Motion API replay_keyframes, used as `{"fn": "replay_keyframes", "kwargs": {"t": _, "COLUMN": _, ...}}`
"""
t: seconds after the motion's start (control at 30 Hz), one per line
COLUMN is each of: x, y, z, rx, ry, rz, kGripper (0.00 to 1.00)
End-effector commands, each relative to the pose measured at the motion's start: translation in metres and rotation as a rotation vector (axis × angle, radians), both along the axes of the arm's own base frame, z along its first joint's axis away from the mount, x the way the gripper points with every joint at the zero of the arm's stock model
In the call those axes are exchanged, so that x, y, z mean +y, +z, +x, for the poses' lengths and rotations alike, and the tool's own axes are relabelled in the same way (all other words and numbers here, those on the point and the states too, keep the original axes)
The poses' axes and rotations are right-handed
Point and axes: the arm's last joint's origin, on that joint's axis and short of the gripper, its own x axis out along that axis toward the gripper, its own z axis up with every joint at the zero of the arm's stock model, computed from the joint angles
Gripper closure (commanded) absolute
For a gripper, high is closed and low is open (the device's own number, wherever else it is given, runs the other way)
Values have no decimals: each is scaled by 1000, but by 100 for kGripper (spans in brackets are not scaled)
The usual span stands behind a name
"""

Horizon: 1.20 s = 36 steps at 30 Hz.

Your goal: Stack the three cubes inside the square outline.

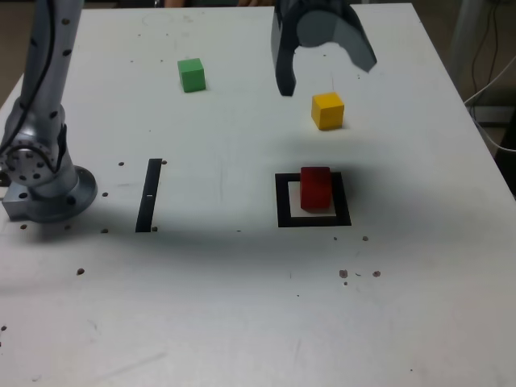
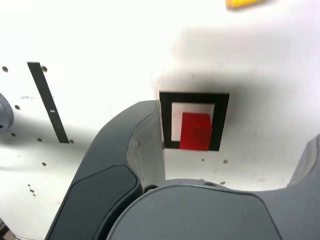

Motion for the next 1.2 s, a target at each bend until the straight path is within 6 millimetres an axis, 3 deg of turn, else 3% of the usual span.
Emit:
{"fn": "replay_keyframes", "kwargs": {"t": 0.0, "x": 10, "y": 0, "z": 0, "rx": 2, "ry": 11, "rz": -2, "kGripper": 0}}
{"fn": "replay_keyframes", "kwargs": {"t": 0.5, "x": 99, "y": -27, "z": 16, "rx": 37, "ry": 116, "rz": 0, "kGripper": 1}}
{"fn": "replay_keyframes", "kwargs": {"t": 0.87, "x": 120, "y": -63, "z": 42, "rx": 74, "ry": 151, "rz": -28, "kGripper": 0}}
{"fn": "replay_keyframes", "kwargs": {"t": 1.17, "x": 122, "y": -90, "z": 50, "rx": 129, "ry": 153, "rz": -69, "kGripper": 1}}
